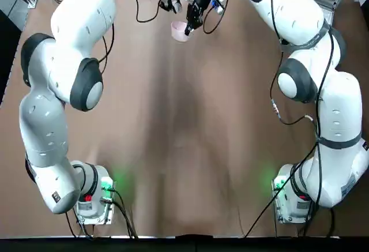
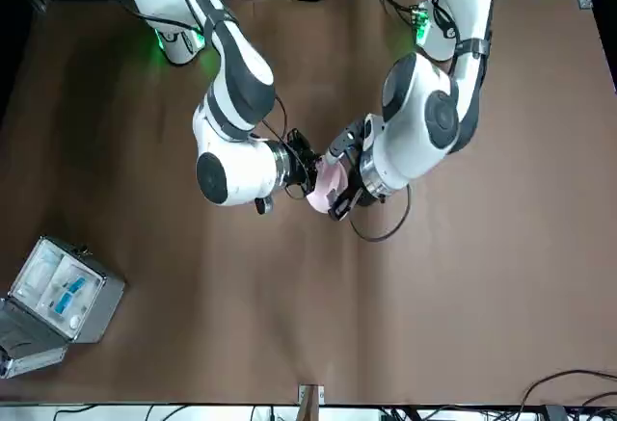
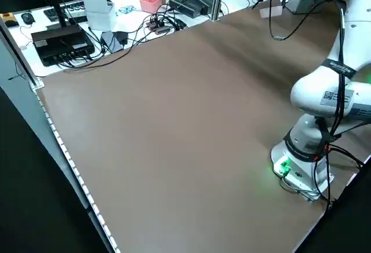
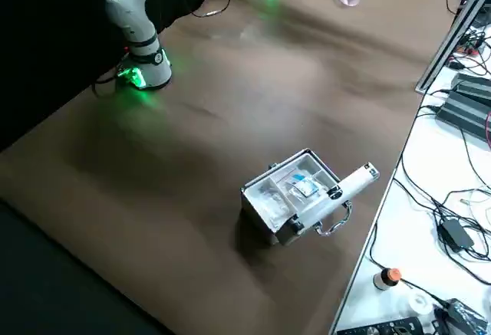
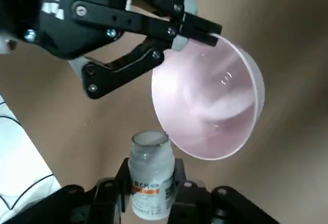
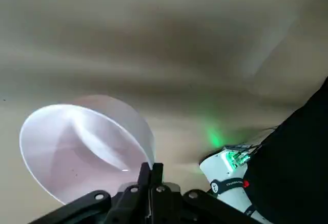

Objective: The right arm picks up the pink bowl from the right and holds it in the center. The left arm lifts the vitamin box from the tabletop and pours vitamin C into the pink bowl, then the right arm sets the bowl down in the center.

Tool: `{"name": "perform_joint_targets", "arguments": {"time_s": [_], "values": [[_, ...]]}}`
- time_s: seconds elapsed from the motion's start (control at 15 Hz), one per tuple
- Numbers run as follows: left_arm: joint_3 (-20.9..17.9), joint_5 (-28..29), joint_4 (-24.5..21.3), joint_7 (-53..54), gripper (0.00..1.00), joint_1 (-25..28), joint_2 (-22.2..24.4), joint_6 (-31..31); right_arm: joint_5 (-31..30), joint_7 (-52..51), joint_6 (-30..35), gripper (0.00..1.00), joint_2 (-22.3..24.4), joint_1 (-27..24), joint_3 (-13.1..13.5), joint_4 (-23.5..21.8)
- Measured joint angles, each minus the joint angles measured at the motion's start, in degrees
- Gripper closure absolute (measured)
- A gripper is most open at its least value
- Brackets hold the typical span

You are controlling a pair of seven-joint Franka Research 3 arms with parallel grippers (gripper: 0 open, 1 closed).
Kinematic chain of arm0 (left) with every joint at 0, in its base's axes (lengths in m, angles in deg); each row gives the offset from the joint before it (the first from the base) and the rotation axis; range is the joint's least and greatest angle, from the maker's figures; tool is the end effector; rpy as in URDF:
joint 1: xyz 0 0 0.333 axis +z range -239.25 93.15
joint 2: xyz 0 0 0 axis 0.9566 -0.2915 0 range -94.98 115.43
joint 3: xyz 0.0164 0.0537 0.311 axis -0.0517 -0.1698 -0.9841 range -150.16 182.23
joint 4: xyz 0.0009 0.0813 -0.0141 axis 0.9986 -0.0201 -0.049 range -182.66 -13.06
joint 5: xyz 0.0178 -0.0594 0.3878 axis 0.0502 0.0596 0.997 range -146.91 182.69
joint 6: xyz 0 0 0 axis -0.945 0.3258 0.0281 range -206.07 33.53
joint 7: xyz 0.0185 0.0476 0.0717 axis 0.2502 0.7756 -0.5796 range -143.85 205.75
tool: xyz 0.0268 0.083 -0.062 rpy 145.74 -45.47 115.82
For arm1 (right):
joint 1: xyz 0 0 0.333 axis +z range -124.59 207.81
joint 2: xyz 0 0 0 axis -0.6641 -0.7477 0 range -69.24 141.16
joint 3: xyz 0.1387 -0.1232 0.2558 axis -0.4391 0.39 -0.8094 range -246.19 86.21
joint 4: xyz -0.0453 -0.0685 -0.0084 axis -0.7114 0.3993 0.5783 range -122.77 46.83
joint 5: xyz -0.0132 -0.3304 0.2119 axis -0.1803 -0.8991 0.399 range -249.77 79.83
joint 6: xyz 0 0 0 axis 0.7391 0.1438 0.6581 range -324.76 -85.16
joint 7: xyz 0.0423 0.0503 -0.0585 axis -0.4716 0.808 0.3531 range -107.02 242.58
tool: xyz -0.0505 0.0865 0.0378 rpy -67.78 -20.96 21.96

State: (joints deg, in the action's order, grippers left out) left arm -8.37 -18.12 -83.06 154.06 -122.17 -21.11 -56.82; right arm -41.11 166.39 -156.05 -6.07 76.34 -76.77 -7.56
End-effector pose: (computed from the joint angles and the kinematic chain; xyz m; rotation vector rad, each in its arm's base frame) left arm 0.6119 -0.3946 0.4547 1.0303 -2.7832 0.6052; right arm 0.5925 0.4584 0.4130 -2.2127 1.6683 1.0141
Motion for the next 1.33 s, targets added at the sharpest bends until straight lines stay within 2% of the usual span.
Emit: {"name": "perform_joint_targets", "arguments": {"time_s": [0.27, 1.33], "values": [[-0.1, 8.0, 0.0, 0.0, 0.65, -1.8, 0.0, -2.6, 0.0, 0.0, 0.0, 0.98, 0.0, 0.0, 0.0, 0.0], [-0.1, 24.7, -0.3, 0.1, 0.65, -5.3, 0.0, -7.0, 0.0, -0.1, -0.2, 0.98, 0.0, 0.0, 0.0, 0.0]]}}
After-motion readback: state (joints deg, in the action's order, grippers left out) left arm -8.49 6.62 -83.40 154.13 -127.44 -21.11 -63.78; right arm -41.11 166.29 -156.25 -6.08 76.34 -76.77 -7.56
